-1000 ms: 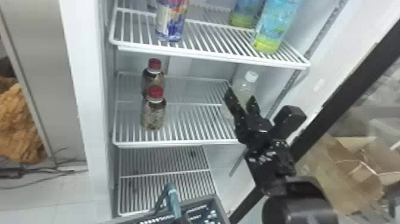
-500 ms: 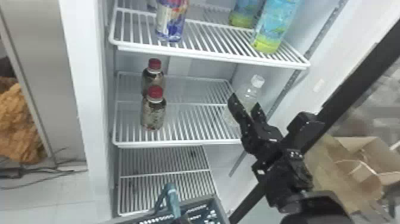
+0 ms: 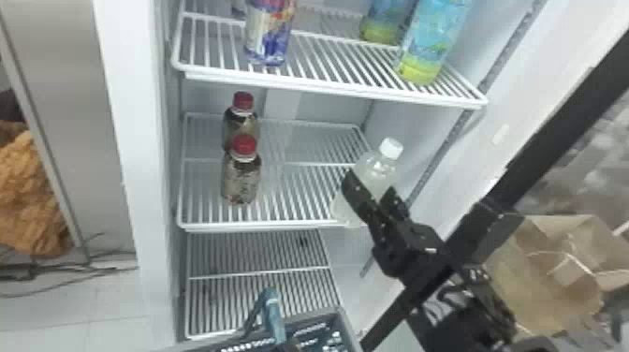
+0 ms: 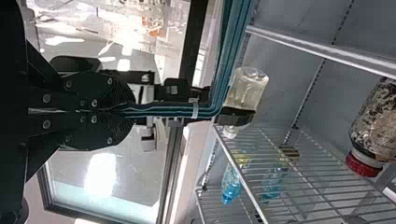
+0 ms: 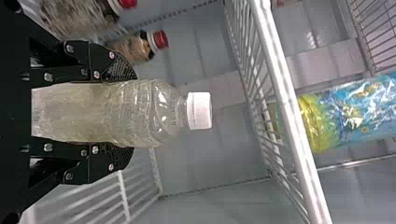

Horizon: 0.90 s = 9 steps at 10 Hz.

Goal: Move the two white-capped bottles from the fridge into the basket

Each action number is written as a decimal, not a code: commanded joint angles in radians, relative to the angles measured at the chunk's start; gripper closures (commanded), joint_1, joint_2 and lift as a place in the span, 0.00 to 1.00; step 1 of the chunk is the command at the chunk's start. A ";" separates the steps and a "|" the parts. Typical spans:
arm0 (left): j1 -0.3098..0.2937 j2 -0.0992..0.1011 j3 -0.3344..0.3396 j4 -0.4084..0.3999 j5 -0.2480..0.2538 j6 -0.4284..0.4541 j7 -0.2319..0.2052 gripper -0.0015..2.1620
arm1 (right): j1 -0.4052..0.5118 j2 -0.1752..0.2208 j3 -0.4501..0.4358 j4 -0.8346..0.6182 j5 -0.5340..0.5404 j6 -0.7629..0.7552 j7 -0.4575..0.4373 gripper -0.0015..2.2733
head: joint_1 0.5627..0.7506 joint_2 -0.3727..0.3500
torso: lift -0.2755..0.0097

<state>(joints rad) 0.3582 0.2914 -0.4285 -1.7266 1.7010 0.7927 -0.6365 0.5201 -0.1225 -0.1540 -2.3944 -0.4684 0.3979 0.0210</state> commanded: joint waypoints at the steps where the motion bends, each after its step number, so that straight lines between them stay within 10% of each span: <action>1: 0.000 -0.001 0.002 0.000 0.000 0.000 0.000 0.52 | 0.064 0.003 0.000 -0.066 -0.060 0.054 -0.001 0.35 | 0.70 0.03 | 0.05; 9: 0.007 -0.001 0.010 0.000 0.000 0.000 -0.002 0.52 | 0.260 0.014 -0.057 -0.289 -0.162 0.338 0.008 0.35 | 0.70 0.03 | 0.05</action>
<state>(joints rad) 0.3646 0.2899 -0.4202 -1.7266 1.7009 0.7927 -0.6379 0.7667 -0.1086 -0.2112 -2.6722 -0.6254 0.7118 0.0284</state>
